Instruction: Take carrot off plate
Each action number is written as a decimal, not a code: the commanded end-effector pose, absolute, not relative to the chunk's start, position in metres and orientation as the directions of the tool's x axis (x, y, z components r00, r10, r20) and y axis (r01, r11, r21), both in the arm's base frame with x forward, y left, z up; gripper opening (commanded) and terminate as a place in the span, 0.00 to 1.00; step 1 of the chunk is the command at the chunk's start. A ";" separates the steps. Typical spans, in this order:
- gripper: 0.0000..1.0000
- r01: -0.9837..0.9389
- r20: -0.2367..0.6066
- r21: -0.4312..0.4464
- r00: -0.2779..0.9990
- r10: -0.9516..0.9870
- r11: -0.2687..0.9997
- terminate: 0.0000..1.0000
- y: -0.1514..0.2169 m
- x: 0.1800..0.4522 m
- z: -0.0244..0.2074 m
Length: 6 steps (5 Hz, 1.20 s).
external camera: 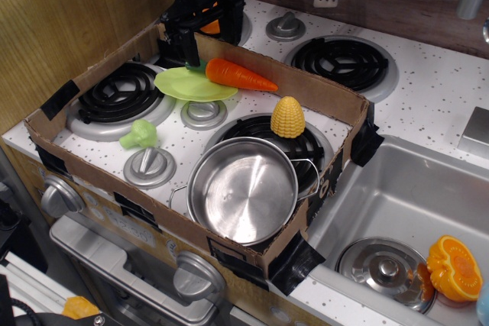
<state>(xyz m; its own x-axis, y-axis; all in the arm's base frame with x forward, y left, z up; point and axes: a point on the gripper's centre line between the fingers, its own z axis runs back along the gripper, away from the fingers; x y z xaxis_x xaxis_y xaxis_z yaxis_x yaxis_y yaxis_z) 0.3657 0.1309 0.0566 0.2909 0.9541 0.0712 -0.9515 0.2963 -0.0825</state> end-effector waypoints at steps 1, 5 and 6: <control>1.00 -0.946 0.124 -0.186 0.245 0.962 0.265 0.00 0.142 0.362 0.069; 1.00 -0.943 0.077 -0.274 0.175 0.982 0.189 0.00 0.142 0.358 0.045; 1.00 -0.932 0.060 -0.330 0.135 0.989 0.148 0.00 0.137 0.354 0.033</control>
